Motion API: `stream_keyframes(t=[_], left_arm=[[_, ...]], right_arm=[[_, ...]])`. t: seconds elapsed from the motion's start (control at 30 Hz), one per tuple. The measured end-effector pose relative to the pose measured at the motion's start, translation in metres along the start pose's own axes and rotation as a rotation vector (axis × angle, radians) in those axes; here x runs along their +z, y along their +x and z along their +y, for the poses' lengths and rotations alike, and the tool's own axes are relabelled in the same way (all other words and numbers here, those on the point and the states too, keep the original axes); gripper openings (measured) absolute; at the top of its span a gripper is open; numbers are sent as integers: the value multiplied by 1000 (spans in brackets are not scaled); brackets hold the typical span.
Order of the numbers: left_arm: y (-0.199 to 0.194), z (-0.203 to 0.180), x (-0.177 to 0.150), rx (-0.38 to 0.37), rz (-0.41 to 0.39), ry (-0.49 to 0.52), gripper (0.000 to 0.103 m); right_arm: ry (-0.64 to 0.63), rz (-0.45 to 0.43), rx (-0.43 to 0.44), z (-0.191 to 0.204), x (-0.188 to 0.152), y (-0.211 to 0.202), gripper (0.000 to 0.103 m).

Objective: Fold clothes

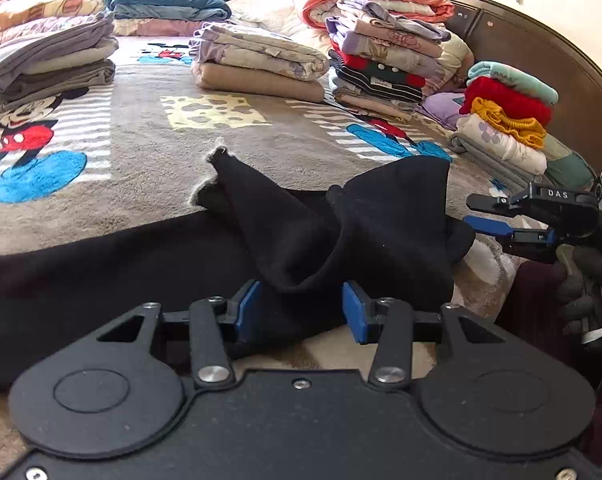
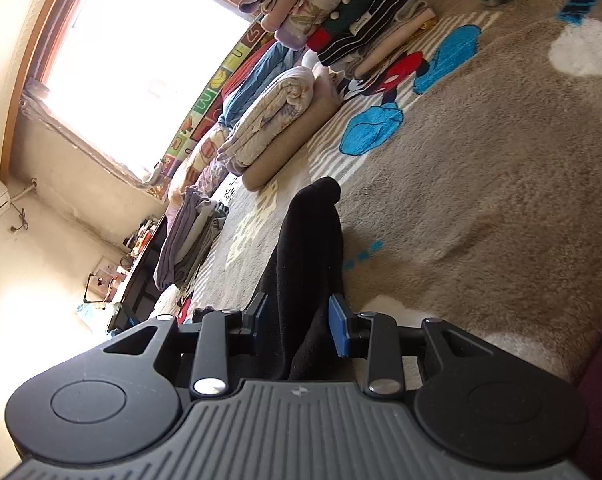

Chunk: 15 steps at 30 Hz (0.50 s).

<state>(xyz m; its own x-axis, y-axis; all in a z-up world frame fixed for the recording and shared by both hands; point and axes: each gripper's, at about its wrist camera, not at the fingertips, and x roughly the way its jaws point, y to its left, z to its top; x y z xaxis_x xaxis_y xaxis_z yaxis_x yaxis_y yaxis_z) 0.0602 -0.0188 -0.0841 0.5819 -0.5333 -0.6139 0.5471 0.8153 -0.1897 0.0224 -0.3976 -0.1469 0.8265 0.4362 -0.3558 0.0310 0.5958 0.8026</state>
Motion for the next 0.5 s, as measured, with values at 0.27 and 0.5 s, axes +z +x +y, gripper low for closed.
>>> stream_keyframes(t=[0.27, 0.5], left_arm=[[21, -30, 10, -5, 30, 248, 5], [6, -3, 62, -22, -86, 46, 5]], right_arm=[[9, 33, -20, -4, -3, 10, 35], [-11, 3, -8, 0, -1, 5, 35]])
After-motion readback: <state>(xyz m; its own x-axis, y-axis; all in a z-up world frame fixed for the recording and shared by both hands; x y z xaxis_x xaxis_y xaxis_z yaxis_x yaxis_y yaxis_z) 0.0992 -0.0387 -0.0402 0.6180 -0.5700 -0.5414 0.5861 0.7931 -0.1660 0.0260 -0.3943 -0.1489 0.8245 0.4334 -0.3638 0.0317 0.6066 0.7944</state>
